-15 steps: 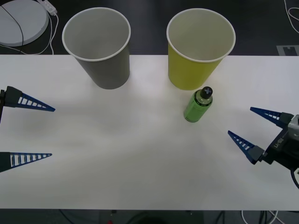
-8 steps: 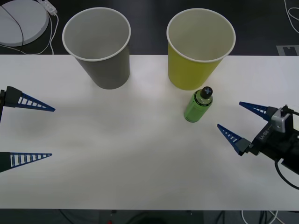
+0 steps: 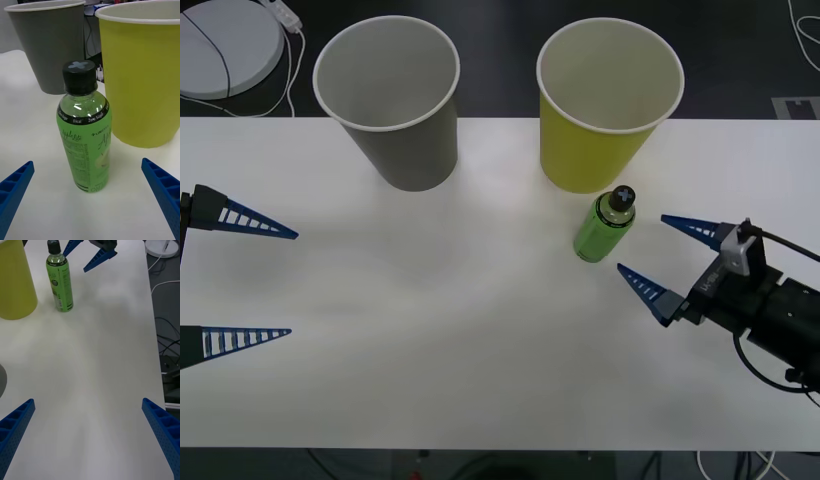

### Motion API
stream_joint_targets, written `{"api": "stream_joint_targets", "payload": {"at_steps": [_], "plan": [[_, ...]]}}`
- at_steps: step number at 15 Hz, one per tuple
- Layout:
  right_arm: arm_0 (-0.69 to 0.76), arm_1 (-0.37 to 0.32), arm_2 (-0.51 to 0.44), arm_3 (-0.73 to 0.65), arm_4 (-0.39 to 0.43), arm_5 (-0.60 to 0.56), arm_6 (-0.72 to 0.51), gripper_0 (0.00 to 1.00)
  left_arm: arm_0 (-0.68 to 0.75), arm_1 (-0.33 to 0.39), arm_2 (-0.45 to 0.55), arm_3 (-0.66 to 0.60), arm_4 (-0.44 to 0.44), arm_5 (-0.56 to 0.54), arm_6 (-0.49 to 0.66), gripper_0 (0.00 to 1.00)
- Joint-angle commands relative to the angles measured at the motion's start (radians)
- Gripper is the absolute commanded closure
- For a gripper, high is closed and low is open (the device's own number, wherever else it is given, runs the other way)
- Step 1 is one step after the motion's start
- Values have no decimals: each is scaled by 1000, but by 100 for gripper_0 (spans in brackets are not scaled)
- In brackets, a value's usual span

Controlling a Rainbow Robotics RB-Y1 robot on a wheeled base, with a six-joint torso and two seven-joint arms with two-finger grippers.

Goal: Put the can into the green bin and the plastic bottle into the gray bin

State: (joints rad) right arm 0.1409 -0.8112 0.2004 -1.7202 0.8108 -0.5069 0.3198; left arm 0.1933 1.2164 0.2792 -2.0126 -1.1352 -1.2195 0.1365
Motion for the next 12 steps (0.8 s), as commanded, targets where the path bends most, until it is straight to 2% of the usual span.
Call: {"api": "stream_joint_targets", "payload": {"at_steps": [1, 12], "plan": [[-37, 15, 22, 21, 11, 7, 2, 0, 0, 0, 0, 0, 0, 0, 0, 0], [-129, 50, 88, 34, 50, 80, -13, 0, 0, 0, 0, 0, 0, 0, 0, 0]]}}
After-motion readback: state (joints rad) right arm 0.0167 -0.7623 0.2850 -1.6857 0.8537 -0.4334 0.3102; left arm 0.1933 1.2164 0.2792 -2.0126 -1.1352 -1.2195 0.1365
